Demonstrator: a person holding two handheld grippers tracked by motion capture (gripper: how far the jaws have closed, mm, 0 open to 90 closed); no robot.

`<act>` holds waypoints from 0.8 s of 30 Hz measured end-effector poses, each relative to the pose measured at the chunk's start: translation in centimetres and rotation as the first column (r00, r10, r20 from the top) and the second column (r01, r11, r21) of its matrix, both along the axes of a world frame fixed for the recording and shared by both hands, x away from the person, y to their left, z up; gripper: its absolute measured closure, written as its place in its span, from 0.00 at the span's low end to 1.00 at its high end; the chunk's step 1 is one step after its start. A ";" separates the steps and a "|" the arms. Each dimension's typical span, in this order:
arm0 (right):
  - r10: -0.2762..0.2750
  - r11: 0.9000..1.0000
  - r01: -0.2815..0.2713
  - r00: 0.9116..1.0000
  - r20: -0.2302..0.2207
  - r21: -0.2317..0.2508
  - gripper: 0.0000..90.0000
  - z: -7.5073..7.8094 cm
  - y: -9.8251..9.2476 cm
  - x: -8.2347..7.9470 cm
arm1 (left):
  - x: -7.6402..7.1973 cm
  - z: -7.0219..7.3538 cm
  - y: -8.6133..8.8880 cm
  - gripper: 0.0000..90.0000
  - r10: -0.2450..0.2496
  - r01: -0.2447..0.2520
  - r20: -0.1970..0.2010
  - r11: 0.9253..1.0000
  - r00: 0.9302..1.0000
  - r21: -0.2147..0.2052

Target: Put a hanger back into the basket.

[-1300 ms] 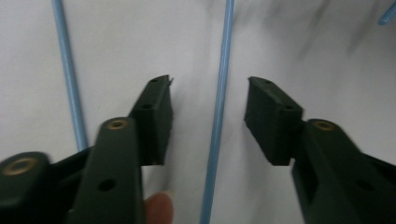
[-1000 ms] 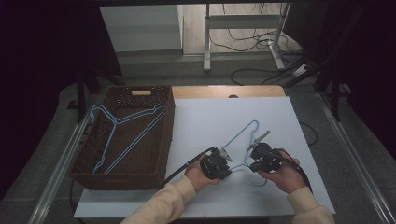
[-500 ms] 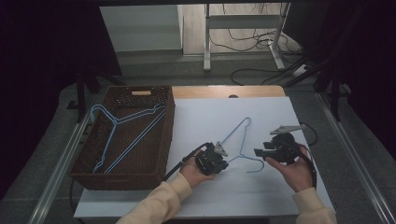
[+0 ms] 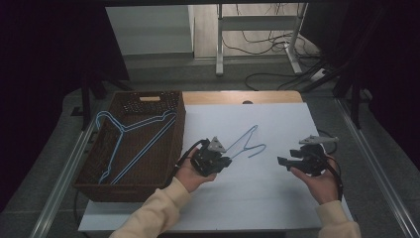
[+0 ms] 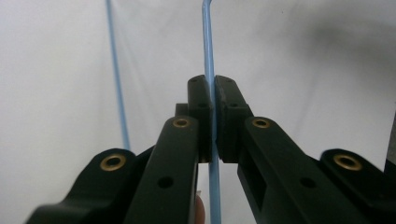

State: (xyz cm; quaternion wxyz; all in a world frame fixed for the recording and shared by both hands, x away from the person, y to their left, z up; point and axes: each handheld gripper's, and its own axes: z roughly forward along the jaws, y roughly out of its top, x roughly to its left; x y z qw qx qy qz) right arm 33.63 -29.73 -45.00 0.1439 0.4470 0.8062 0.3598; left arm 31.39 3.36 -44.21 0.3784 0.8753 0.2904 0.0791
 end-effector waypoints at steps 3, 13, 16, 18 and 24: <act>0.013 1.000 -0.013 1.000 -0.006 -0.015 0.42 -0.2 0.2 -0.1 | -0.1 0.7 0.6 0.96 0.004 -0.004 0.008 1.000 1.000 -0.015; 0.039 0.998 -0.040 0.999 -0.019 -0.047 0.42 -0.7 0.8 -0.3 | -0.8 3.5 3.2 0.96 0.025 -0.022 0.043 0.997 0.999 -0.070; 0.048 0.998 -0.049 0.999 -0.017 -0.050 0.42 -0.8 0.9 -0.3 | -1.2 4.4 4.1 0.96 0.035 -0.030 0.055 0.995 0.998 -0.091; 0.054 0.997 -0.055 0.998 -0.018 -0.052 0.42 -0.9 1.0 -0.3 | -1.3 5.0 4.7 0.96 0.040 -0.033 0.067 0.994 0.997 -0.100; 0.078 0.995 -0.079 0.997 -0.021 -0.058 0.37 -1.3 1.4 -0.3 | -1.7 6.5 6.7 0.96 0.057 -0.044 0.083 0.989 0.995 -0.144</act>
